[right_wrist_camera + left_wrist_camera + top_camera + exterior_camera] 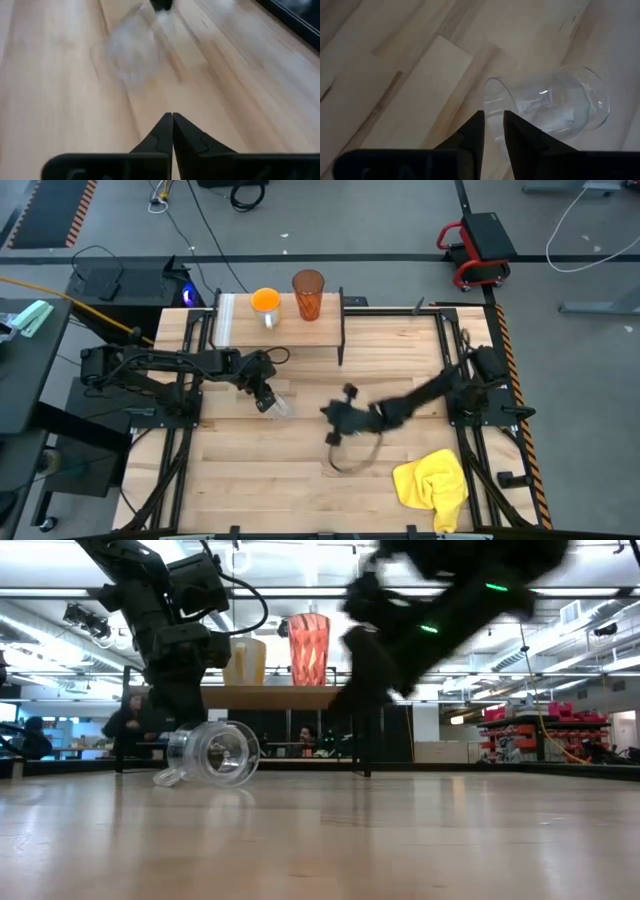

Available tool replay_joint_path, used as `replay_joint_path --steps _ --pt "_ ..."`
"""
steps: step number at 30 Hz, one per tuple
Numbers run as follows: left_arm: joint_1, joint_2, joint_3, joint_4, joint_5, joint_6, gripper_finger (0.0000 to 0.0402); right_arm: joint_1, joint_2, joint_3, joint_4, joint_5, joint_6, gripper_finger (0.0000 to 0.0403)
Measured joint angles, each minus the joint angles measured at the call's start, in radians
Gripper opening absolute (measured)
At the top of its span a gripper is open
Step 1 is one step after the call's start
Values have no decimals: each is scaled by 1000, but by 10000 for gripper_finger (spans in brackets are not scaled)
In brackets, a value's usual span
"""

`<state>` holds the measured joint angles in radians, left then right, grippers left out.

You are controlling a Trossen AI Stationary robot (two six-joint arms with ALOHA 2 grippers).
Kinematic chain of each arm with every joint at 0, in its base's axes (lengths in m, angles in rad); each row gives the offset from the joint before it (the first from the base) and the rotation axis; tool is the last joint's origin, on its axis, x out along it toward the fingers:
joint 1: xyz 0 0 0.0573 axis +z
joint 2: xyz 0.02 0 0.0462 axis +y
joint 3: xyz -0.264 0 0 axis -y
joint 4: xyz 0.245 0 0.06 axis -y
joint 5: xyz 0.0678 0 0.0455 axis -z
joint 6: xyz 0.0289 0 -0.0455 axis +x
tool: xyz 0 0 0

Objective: Stack small to large cups/mugs on shelf
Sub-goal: Put the transparent mug on the shelf

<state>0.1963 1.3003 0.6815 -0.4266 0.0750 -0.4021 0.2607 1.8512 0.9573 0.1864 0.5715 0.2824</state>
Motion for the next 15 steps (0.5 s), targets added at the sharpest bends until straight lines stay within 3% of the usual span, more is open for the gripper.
replay_joint_path --steps 4,6,15 --pt "0 0 0 -8 -8 16 82 104 15 -149 399 97 -24 7" --pt "0 0 0 -14 -14 20 84 106 17 -154 492 103 -65 11" --pt "1 0 -4 -121 -85 -4 79 -34 89 127 167 -60 -104 5"
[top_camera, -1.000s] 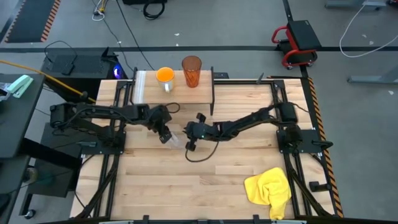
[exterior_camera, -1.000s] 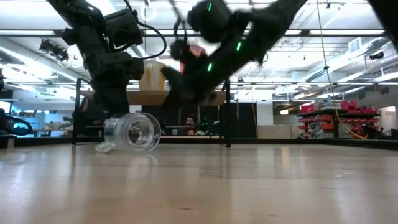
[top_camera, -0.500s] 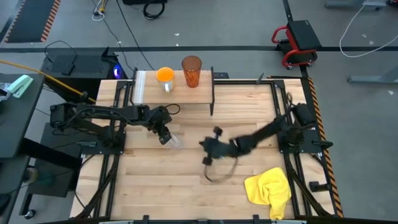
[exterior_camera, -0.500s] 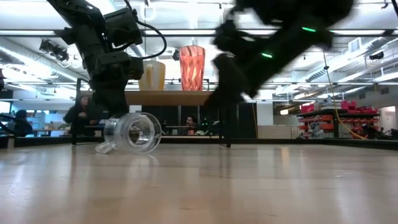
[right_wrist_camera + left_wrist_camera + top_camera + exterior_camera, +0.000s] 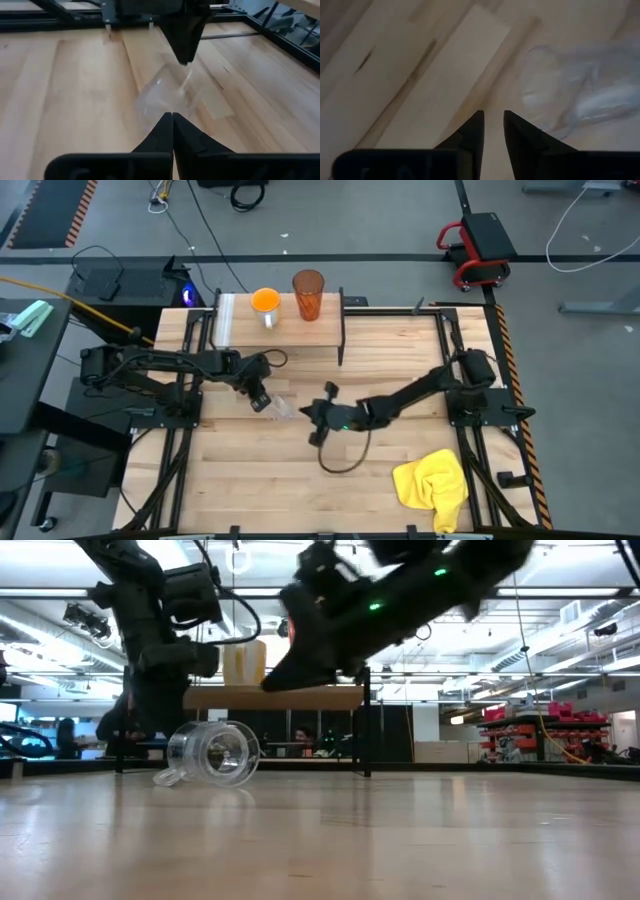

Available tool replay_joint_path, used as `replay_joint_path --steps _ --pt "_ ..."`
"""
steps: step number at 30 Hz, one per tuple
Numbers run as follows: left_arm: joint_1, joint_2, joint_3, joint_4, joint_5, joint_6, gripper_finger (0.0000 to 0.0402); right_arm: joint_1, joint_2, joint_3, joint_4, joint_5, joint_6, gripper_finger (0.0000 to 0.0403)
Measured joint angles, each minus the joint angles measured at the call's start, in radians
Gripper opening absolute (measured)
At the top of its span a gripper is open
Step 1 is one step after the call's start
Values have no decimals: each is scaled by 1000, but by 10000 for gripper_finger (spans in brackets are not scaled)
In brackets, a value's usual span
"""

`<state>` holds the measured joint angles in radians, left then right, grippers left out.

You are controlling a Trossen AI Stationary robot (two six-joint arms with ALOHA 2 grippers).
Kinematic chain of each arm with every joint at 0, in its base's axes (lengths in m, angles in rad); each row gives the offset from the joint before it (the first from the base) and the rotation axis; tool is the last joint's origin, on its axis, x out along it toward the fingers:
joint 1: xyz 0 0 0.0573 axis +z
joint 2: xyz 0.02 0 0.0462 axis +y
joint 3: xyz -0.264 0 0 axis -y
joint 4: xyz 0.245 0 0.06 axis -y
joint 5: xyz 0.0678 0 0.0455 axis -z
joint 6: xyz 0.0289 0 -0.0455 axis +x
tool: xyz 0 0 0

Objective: Stack small to large cups/mugs on shelf
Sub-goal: Put the transparent mug on the shelf

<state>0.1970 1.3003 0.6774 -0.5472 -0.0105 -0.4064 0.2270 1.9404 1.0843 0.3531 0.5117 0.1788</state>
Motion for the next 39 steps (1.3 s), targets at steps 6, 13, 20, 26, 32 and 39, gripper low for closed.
replay_joint_path --steps 6,13,20,26,32,39 --pt "-12 3 -14 1 -20 -16 83 -51 81 97 -47 -118 -6 7" --pt "-79 4 -15 44 -12 -46 86 -42 128 124 -74 -125 5 6" --pt "-133 4 -15 136 62 -49 79 -42 124 124 -75 -120 4 6" --pt "-140 4 -15 132 61 -54 83 -37 124 123 -70 -118 3 5" --pt "-140 4 -15 132 61 -54 81 22 81 122 -76 -117 -21 5" --pt "-140 4 -15 132 61 -56 82 52 73 124 -69 -119 -23 5"
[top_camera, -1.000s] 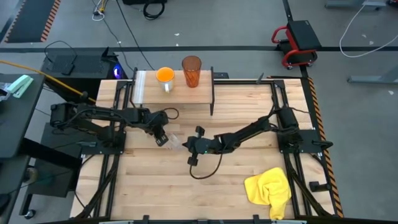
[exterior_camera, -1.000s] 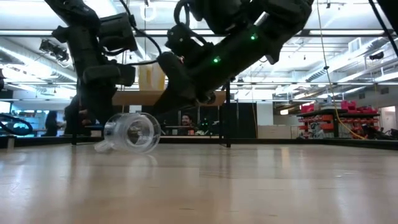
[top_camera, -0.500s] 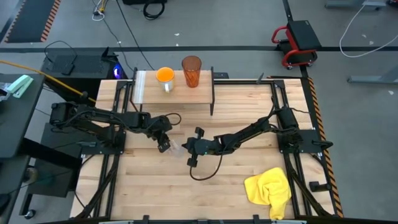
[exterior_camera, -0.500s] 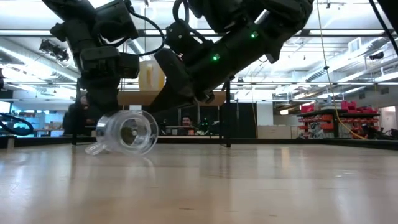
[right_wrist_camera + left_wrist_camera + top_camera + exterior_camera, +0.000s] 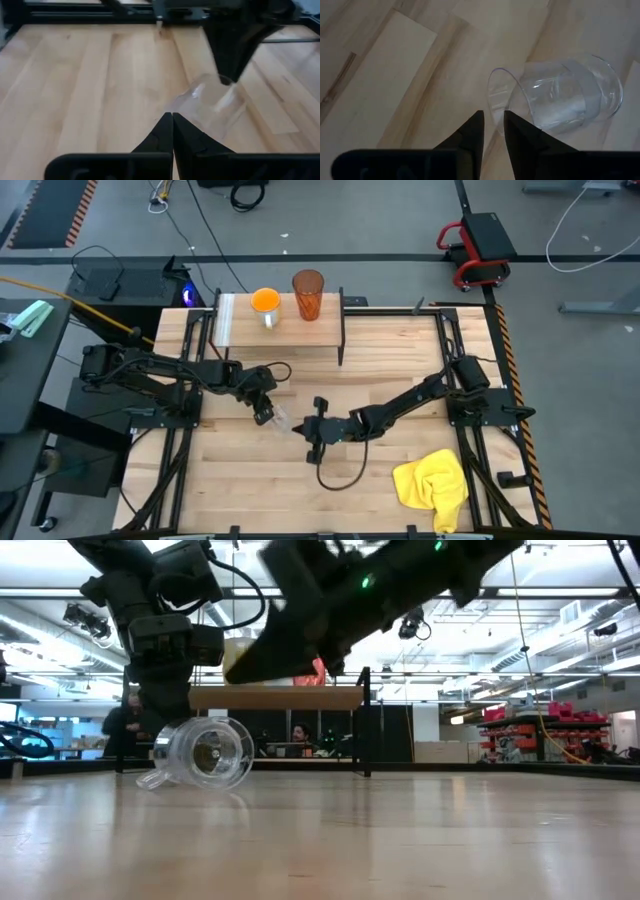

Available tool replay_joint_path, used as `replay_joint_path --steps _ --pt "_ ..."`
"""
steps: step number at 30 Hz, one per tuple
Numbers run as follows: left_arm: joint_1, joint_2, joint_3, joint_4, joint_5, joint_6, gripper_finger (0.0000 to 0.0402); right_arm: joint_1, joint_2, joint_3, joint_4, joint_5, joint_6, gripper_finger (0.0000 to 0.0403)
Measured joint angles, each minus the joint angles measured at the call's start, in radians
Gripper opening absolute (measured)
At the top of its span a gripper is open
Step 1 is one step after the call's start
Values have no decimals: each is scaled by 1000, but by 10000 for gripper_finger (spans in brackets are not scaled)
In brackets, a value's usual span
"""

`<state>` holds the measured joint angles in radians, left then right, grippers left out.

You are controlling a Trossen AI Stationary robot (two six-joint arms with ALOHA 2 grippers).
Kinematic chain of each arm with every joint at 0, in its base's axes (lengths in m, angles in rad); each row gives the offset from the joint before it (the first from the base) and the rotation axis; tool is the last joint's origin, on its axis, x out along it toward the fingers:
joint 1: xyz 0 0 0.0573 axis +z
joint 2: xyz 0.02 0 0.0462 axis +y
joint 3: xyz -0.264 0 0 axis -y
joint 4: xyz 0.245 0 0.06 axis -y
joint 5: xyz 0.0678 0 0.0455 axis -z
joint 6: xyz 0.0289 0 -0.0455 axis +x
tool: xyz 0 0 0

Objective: Stack small to large cups/mugs on shelf
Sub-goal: Put the transparent mug on the shelf

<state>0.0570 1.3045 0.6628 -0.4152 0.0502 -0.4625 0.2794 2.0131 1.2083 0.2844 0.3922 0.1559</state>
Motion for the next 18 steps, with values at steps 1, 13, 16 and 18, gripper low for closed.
replay_joint_path --steps 1,13,16,18 --pt "0 0 0 1 0 0 83 -5 3 1 -2 -1 1 5" --pt "0 0 0 7 0 1 82 -29 32 46 0 -51 -12 5" --pt "0 0 0 8 0 1 86 -20 32 47 -1 -55 -13 5" --pt "0 0 0 9 0 0 86 -21 37 47 2 -55 -8 5"
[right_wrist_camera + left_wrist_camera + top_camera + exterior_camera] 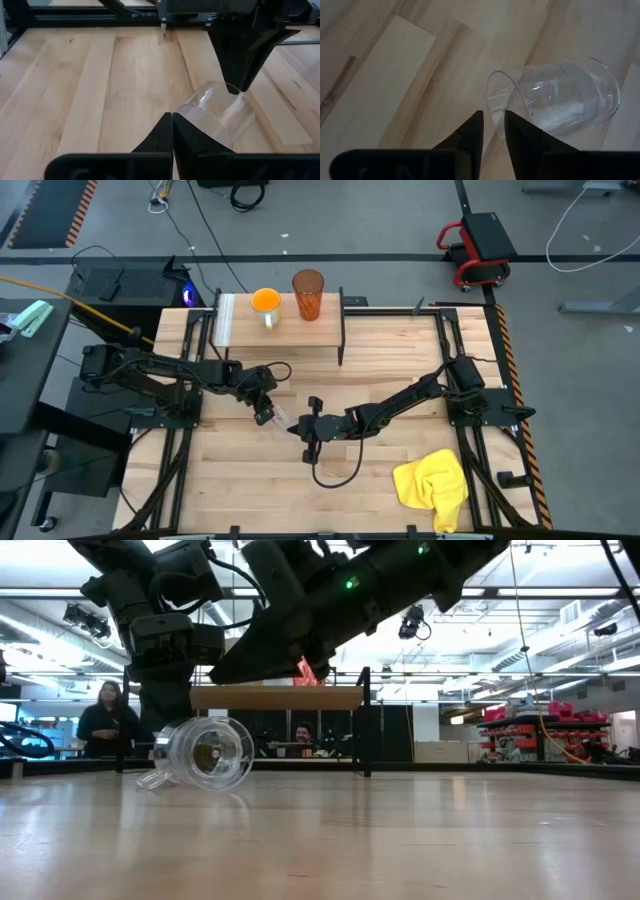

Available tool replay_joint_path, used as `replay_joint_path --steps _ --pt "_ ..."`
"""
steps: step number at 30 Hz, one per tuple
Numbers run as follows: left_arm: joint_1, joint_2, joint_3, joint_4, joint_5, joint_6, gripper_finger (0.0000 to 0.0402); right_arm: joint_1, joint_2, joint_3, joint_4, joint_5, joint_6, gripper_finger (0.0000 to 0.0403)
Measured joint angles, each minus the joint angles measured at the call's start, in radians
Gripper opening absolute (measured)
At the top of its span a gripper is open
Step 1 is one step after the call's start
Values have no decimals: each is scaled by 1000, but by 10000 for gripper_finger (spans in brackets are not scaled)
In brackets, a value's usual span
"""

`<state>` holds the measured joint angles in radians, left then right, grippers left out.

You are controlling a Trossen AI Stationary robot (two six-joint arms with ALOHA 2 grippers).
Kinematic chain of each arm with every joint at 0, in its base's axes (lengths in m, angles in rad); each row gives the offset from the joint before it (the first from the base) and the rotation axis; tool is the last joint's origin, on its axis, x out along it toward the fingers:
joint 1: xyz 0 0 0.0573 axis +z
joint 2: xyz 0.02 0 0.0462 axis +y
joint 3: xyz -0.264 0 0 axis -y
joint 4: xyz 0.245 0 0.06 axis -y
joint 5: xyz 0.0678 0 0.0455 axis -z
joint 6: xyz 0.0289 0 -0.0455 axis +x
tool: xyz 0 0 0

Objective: Stack small to large cups/mugs on shelf
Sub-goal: Put the transparent mug on the shelf

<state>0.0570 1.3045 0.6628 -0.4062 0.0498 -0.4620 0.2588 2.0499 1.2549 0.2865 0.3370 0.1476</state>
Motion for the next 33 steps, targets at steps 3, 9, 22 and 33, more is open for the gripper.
replay_joint_path --steps 3,9,22,33 --pt "0 0 0 3 0 0 82 -5 17 0 -4 1 5 5" --pt "0 0 0 14 9 0 80 -14 79 48 -9 -18 6 5" --pt "-6 0 0 49 45 2 79 -1 134 97 -88 38 17 5" --pt "-55 0 1 108 62 1 86 -9 130 97 -108 93 22 5"
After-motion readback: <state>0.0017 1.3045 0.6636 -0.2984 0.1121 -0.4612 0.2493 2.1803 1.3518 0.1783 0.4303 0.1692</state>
